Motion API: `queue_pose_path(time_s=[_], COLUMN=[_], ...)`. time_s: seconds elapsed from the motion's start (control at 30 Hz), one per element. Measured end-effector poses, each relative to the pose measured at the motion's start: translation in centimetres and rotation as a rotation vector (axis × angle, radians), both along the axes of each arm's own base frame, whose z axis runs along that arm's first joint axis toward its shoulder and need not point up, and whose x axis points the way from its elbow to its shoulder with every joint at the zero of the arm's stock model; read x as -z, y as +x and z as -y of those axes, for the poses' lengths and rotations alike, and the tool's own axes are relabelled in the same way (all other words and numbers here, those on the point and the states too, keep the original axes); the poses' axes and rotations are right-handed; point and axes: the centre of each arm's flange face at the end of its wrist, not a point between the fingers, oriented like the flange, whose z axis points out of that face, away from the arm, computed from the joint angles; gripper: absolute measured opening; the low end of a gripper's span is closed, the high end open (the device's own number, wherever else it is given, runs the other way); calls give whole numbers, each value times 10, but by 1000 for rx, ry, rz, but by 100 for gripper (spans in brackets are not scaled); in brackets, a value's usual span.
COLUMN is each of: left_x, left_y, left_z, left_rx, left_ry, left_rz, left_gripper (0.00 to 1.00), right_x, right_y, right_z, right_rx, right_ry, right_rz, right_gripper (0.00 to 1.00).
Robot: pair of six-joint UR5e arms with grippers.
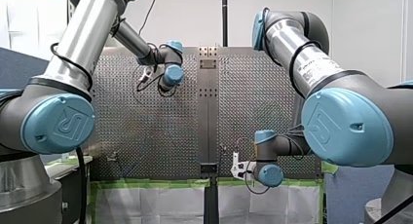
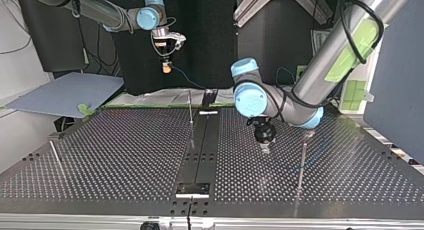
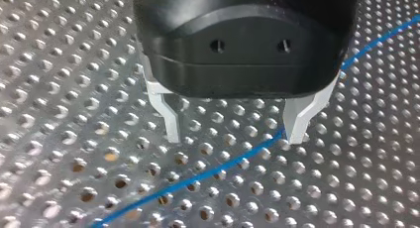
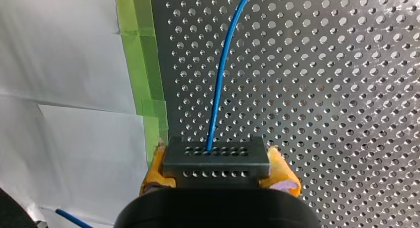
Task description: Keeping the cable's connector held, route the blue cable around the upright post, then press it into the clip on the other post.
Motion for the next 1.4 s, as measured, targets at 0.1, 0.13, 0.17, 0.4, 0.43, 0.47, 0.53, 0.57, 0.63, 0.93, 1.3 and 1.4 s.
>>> queue_pose_path(time_s=[0.1,0.13,0.17,0.4,0.43,0.47,0.53,0.57,0.63,0.93,1.3,1.4], left_x=[11,14,18,32,35,39,50,55,66,98,151,166], left_y=[4,5,6,11,12,13,14,15,16,18,13,11], left_z=[-1,-1,-1,-1,-1,0,1,1,3,9,19,21], left_rx=[-6,-7,-6,-4,-5,-5,-5,-5,-4,-6,-18,-19], left_ry=[10,12,14,16,18,20,27,30,36,51,96,110], left_rz=[-15,-20,-25,-32,-37,-43,-60,-67,-83,-119,-194,-216], left_gripper=[100,100,100,100,100,100,100,100,100,100,100,100], right_x=[0,0,0,0,0,0,0,0,0,0,0,0], right_y=[0,0,0,0,0,0,0,0,0,0,0,0], right_z=[0,0,0,0,0,0,0,0,0,0,0,0], right_rx=[0,0,0,0,0,0,0,0,0,-1,0,0], right_ry=[-1,0,0,-1,-1,-1,-1,-1,-1,-2,-2,-1], right_rz=[0,0,0,0,1,1,1,1,1,-1,0,0], right_gripper=[0,0,0,0,0,0,0,0,0,0,0,0])
